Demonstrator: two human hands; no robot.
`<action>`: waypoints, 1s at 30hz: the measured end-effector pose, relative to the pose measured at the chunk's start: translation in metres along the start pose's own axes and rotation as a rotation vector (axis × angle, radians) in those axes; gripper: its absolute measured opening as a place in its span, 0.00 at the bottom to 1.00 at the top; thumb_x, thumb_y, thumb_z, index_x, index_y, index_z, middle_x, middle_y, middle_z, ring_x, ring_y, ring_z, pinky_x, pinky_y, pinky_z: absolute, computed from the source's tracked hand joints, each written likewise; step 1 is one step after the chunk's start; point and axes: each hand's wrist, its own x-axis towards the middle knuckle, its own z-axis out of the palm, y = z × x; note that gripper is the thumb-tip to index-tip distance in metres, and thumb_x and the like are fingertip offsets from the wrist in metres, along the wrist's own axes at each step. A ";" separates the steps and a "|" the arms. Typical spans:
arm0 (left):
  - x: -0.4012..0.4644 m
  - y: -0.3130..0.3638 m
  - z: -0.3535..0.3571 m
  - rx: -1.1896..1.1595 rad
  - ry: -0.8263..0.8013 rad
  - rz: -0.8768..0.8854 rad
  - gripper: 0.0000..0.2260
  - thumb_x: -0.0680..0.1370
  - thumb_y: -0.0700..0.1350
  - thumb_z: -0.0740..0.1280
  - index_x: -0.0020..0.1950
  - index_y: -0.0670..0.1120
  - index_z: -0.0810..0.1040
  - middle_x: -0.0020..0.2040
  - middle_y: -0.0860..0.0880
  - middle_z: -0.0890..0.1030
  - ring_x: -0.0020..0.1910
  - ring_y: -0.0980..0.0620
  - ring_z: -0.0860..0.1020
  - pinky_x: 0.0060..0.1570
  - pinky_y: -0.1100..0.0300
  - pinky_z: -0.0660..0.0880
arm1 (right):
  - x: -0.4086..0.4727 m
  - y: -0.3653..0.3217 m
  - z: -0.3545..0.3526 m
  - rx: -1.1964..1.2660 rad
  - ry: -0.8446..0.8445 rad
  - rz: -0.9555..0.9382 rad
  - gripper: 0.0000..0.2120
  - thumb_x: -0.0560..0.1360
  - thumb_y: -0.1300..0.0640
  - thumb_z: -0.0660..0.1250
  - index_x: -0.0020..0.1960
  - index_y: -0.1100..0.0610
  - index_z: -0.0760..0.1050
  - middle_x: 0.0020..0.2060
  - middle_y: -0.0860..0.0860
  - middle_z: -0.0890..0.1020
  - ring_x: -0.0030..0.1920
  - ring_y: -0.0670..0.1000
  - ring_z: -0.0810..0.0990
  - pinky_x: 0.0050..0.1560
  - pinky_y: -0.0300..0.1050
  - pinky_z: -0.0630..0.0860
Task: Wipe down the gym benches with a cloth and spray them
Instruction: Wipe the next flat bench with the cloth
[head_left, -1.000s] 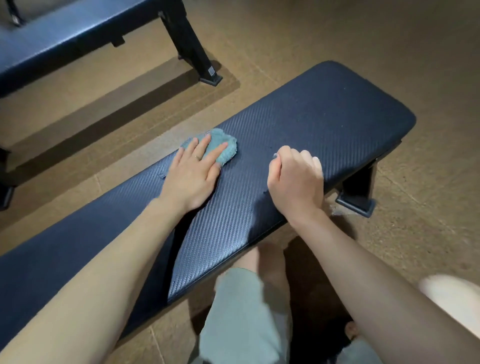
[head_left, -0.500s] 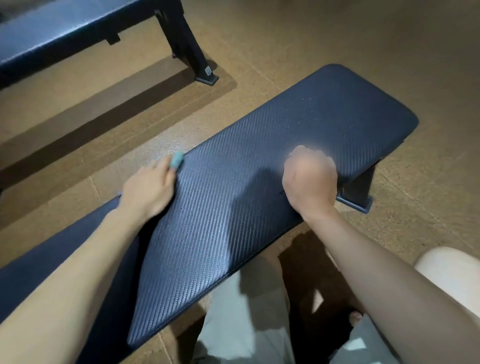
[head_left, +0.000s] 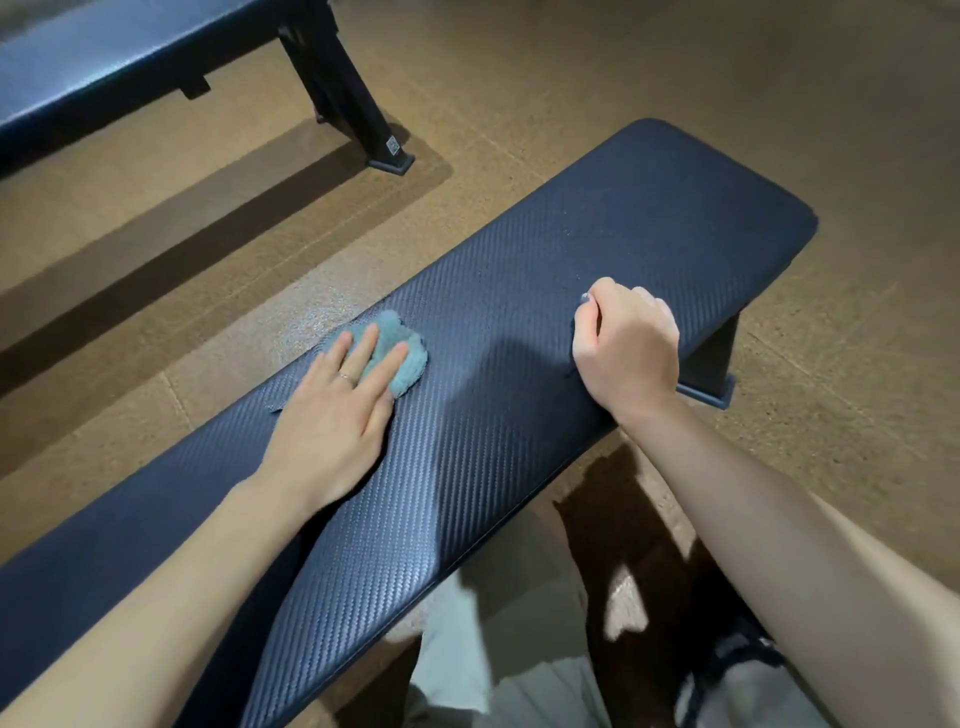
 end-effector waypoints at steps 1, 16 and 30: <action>0.017 0.016 0.001 0.019 0.012 0.017 0.29 0.82 0.58 0.42 0.83 0.54 0.58 0.83 0.46 0.56 0.83 0.42 0.52 0.81 0.48 0.48 | 0.001 0.001 0.000 0.016 0.003 -0.001 0.13 0.82 0.55 0.58 0.45 0.57 0.78 0.38 0.52 0.81 0.38 0.50 0.75 0.43 0.48 0.74; -0.095 0.002 0.010 0.004 -0.031 0.047 0.23 0.86 0.54 0.48 0.82 0.59 0.56 0.84 0.54 0.54 0.83 0.49 0.52 0.81 0.53 0.45 | 0.021 0.051 -0.005 0.014 0.048 0.011 0.13 0.82 0.55 0.57 0.45 0.59 0.76 0.38 0.55 0.80 0.40 0.57 0.75 0.44 0.54 0.70; -0.104 0.044 0.020 0.108 -0.041 0.188 0.25 0.84 0.50 0.52 0.83 0.56 0.58 0.84 0.54 0.55 0.83 0.49 0.53 0.80 0.51 0.49 | 0.023 0.045 -0.013 -0.014 0.002 0.068 0.13 0.82 0.56 0.56 0.45 0.57 0.75 0.38 0.52 0.79 0.41 0.55 0.74 0.47 0.51 0.66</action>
